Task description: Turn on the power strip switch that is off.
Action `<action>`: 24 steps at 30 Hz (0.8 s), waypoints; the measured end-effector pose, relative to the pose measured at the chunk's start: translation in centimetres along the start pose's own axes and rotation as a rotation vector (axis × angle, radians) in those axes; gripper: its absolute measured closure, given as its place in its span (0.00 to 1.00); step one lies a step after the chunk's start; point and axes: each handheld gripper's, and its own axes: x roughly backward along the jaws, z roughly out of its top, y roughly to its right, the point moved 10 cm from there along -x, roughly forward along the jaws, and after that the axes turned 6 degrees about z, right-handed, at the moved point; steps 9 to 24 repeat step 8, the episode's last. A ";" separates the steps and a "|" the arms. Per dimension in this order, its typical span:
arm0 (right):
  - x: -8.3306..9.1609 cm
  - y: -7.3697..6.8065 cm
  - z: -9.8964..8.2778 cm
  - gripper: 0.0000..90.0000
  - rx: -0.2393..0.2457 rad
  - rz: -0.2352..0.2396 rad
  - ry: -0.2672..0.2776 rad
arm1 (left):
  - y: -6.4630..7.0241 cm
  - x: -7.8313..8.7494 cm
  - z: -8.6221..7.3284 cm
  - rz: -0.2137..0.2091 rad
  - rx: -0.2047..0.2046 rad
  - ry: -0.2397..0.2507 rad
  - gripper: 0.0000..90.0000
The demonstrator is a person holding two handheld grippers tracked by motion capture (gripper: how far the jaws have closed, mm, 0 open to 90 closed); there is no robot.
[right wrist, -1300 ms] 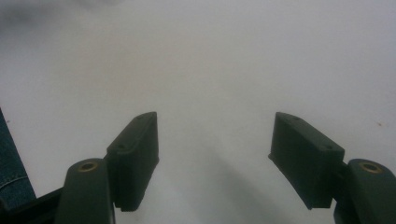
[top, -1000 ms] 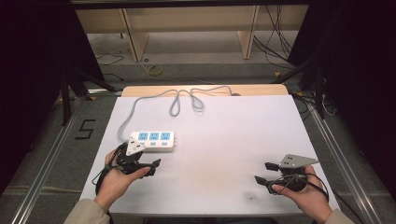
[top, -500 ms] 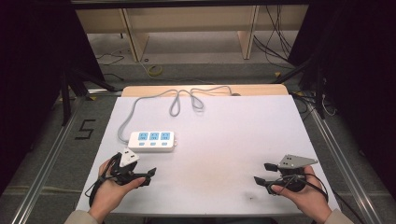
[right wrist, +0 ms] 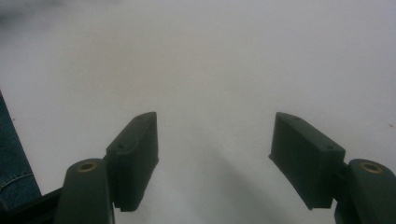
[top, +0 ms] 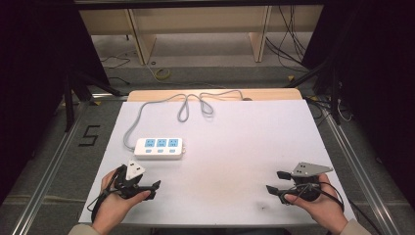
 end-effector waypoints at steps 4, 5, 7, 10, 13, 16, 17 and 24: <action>0.0 0.0 0.0 0.36 -0.002 -0.001 0.000 | 0.3 -0.2 0.1 -0.004 -0.010 0.001 0.22; 0.0 0.0 0.0 0.36 -0.002 -0.001 0.000 | 0.3 -0.2 0.1 -0.007 -0.014 -0.002 0.22; 0.0 0.0 0.0 0.36 -0.004 -0.001 -0.001 | 0.7 -0.2 0.3 -0.014 -0.020 -0.005 0.22; 0.0 0.1 0.0 0.36 -0.004 -0.001 0.000 | 1.2 -0.1 0.7 -0.020 -0.026 0.004 0.22; 0.0 0.1 0.0 0.36 -0.004 -0.001 0.000 | 1.2 -0.1 0.7 -0.020 -0.026 0.004 0.22; 0.0 0.1 0.0 0.36 -0.004 -0.001 0.000 | 1.2 -0.1 0.7 -0.020 -0.026 0.004 0.22; 0.0 0.1 0.0 0.36 -0.004 -0.001 0.000 | 1.2 -0.1 0.7 -0.020 -0.026 0.004 0.22; 0.0 0.1 0.0 0.36 -0.004 -0.001 0.000 | 1.2 -0.1 0.7 -0.020 -0.026 0.004 0.22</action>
